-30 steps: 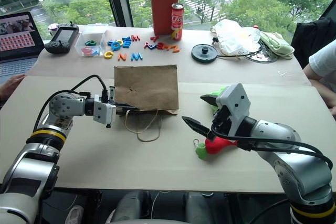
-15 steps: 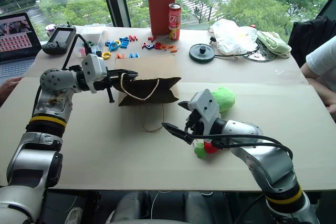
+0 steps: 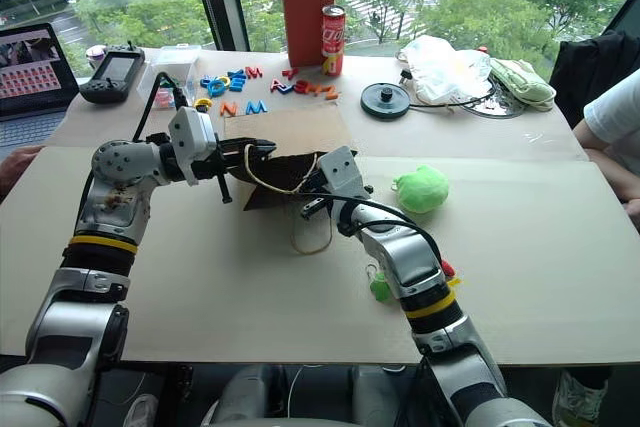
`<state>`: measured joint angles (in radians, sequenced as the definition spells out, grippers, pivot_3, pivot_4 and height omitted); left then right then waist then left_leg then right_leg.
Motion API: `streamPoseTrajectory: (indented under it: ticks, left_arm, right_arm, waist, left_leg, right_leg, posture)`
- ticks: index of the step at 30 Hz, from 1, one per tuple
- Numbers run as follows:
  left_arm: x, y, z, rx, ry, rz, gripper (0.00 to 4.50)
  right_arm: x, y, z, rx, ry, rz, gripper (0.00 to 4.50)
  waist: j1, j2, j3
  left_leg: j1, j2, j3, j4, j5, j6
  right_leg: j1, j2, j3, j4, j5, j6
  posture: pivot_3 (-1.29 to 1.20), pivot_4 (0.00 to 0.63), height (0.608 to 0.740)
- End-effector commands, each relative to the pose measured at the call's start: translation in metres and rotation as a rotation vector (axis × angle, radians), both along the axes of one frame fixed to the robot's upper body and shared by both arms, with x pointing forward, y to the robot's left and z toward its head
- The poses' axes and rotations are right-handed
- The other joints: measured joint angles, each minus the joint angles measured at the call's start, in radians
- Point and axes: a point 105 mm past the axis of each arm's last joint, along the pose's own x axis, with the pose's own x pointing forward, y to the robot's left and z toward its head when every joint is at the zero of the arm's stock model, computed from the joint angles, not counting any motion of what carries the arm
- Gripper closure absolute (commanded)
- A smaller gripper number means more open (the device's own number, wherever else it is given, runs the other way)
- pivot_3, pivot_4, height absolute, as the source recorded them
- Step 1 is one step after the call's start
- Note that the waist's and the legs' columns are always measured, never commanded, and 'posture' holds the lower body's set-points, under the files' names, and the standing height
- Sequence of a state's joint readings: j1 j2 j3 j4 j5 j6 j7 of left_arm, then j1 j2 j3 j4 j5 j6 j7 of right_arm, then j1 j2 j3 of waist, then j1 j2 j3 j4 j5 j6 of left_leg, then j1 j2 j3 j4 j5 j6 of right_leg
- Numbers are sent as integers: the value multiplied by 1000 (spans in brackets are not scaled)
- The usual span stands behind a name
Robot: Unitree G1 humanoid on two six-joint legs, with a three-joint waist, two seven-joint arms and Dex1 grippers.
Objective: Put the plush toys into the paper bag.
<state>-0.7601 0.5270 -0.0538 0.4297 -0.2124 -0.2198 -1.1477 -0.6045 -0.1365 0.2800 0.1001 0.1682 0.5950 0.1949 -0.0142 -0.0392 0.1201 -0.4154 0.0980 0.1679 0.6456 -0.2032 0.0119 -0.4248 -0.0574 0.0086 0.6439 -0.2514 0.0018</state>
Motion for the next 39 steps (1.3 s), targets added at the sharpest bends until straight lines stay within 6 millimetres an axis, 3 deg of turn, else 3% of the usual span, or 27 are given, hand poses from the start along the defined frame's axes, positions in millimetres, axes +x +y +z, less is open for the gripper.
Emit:
streamPoseTrajectory:
  ticks: [1,9,24,27,29,32,37,39]
  left_arm:
    - [-2,-1,15,-41,-43,3,4500]
    - [7,2,30,-168,17,67,4500]
    - [8,-1,45,-292,86,107,4500]
    - [7,-1,39,-281,96,110,4500]
    - [6,-2,34,-253,92,108,4500]
    - [7,2,29,-267,113,125,4500]
    - [8,4,24,-267,125,135,4500]
    - [9,4,23,-268,128,137,4500]
  right_arm:
    - [7,1,3,6,-35,-16,4413]
    - [-4,-3,-37,-96,101,1,4413]
    - [-6,-3,-43,-115,123,14,4413]
    - [-3,-7,-32,-94,85,-6,4413]
    - [-4,-11,-13,-22,56,-16,4413]
    - [-21,-27,34,112,-11,9,4413]
    - [-45,-48,62,180,-5,25,4413]
    - [-48,-61,68,185,-11,-6,3885]
  waist:
    - [0,0,0]
    - [-3,0,0]
    - [-5,0,0]
    - [-5,0,0]
    - [-4,0,0]
    - [0,1,0]
    - [1,1,0]
    - [0,1,0]
  left_leg:
    - [0,0,0,0,2,-3]
    - [0,0,0,-1,2,-3]
    - [1,0,-1,-1,1,-2]
    - [1,0,-1,-1,1,-2]
    - [1,0,-1,-1,1,-2]
    - [0,0,-1,-1,2,-3]
    - [-1,0,-1,-2,1,-2]
    - [-1,0,-2,-2,1,-2]
  right_leg:
    - [0,0,0,0,0,0]
    - [0,0,0,0,0,0]
    - [0,0,0,2,0,0]
    - [0,0,0,2,0,0]
    - [0,0,0,2,0,0]
    - [0,0,0,1,0,0]
    - [-1,0,0,-1,0,0]
    - [0,0,0,-1,0,0]
  posture:
    - [0,150,740]
    - [0,150,740]
    - [0,150,740]
    - [0,150,740]
    - [0,150,740]
    - [0,150,740]
    - [0,150,740]
    - [0,150,740]
